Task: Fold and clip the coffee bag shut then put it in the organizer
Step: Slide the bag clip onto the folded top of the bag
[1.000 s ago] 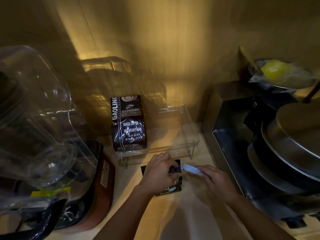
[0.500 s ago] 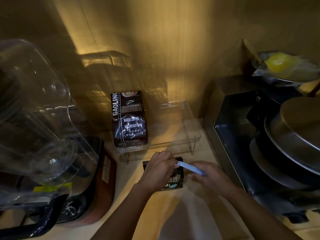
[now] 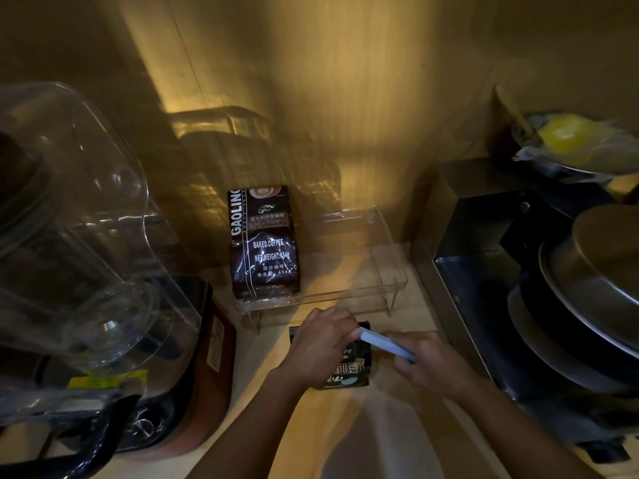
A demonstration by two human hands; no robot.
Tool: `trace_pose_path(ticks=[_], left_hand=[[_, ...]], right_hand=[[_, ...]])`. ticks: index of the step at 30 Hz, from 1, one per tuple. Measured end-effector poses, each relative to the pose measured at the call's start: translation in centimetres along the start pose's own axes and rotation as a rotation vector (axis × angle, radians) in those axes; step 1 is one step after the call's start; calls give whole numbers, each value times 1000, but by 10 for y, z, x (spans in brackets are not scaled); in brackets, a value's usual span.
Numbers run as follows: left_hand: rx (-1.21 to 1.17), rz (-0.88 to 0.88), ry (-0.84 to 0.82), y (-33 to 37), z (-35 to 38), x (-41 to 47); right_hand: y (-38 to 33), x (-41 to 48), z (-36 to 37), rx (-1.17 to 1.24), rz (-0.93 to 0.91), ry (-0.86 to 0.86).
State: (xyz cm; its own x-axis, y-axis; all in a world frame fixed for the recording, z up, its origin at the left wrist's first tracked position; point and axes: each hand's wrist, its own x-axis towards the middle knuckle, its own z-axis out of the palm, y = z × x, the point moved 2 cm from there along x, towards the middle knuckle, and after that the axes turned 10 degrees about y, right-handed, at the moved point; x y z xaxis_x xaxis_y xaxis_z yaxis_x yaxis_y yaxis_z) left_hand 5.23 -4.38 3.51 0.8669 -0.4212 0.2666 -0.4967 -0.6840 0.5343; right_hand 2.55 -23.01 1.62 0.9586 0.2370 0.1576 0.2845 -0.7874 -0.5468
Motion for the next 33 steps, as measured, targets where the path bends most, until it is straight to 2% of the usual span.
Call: trace_pose_path(ticks=[4,7,10,12,16,17,21,23,26,30,31,33], left_hand=[[-63,-47,-4,-4,1,3],[-132,-81,-33,-7,-1,5],[-216,-153,-52,-11,-5,9],[-192,-166,-29,-13,-8,13],[-83,-146,50,-14,-8,18],[-79,-143,60,-14,-7,16],[-67,-148,107,-13,-4,12],[-58,-167,125,-9,-3,13],[-91,-183,105,-8,-4,11],[-142,-184,77,-13,-9,5],[-143,-189,93,-13,-10,4],[-150,-192,116,-10,-9,3]], right_hand=[[-10,-1,-12,-52,-234,191],[-13,-2,-15,-31,-284,256],[-14,-5,-17,82,-213,281],[-15,-3,-16,157,-164,253],[-13,8,-9,467,140,-40],[-12,8,-7,510,192,-64],[-2,7,-9,603,330,0],[3,10,-14,597,364,38],[3,14,-21,489,306,68],[14,18,-34,394,323,316],[16,18,-36,336,317,325],[16,20,-35,153,244,209]])
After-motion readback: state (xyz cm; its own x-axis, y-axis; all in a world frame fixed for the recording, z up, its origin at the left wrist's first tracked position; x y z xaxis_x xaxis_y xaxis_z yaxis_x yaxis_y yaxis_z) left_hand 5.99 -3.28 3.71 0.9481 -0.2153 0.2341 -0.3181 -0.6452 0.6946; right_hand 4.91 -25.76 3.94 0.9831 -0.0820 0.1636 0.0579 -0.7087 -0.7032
